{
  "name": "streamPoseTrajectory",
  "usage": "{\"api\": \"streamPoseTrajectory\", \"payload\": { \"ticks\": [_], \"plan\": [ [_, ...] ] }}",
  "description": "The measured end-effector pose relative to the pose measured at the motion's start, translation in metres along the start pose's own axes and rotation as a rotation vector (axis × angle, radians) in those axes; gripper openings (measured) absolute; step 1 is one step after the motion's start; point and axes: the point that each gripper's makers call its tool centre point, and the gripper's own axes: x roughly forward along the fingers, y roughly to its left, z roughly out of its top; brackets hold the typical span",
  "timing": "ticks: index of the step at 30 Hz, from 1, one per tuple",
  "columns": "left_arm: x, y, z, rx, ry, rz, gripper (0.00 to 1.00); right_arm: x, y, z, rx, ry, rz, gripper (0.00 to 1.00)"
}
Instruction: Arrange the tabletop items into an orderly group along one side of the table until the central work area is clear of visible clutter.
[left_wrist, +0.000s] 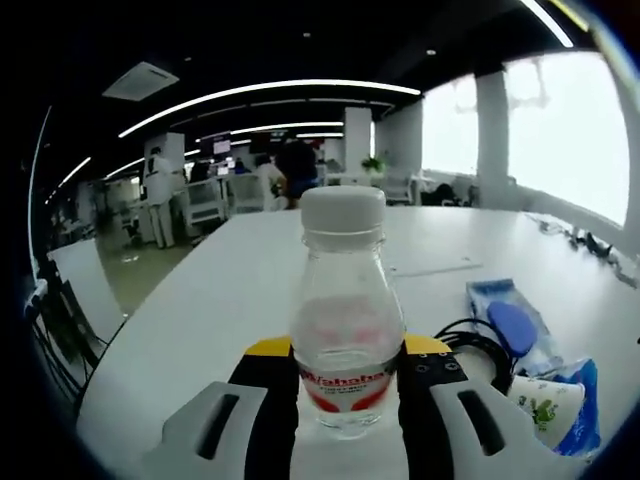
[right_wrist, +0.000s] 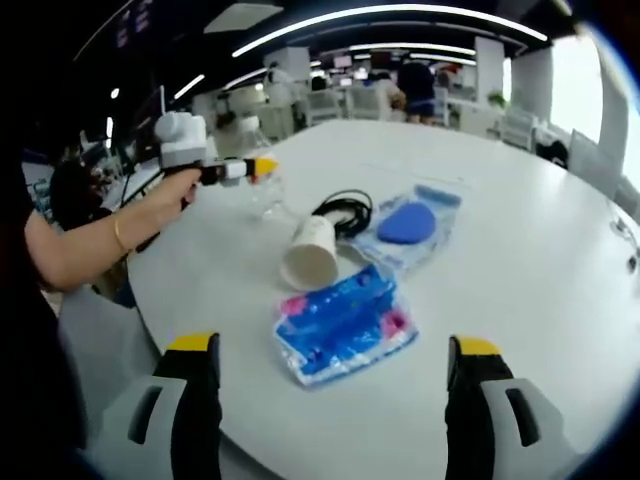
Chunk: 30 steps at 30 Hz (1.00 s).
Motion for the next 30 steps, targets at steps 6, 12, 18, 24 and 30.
{"api": "streamPoseTrajectory", "payload": {
  "ticks": [6, 12, 18, 24, 30],
  "plan": [
    [0.008, 0.016, 0.006, -0.004, -0.007, 0.008, 0.35, 0.002, -0.001, 0.000, -0.002, 0.010, -0.002, 0.92],
    [0.017, 0.029, 0.013, 0.004, -0.025, 0.003, 0.35, 0.005, -0.002, 0.000, 0.002, 0.022, -0.003, 0.92],
    [0.027, 0.038, 0.014, 0.019, -0.024, 0.005, 0.35, 0.007, -0.004, -0.001, 0.004, 0.031, -0.009, 0.92],
    [0.034, 0.047, 0.008, 0.008, -0.015, 0.013, 0.35, 0.010, -0.006, -0.003, 0.002, 0.042, -0.010, 0.92],
    [0.039, 0.049, 0.004, 0.006, -0.010, 0.006, 0.36, 0.013, -0.005, -0.002, 0.006, 0.044, -0.006, 0.91]
  ]
}}
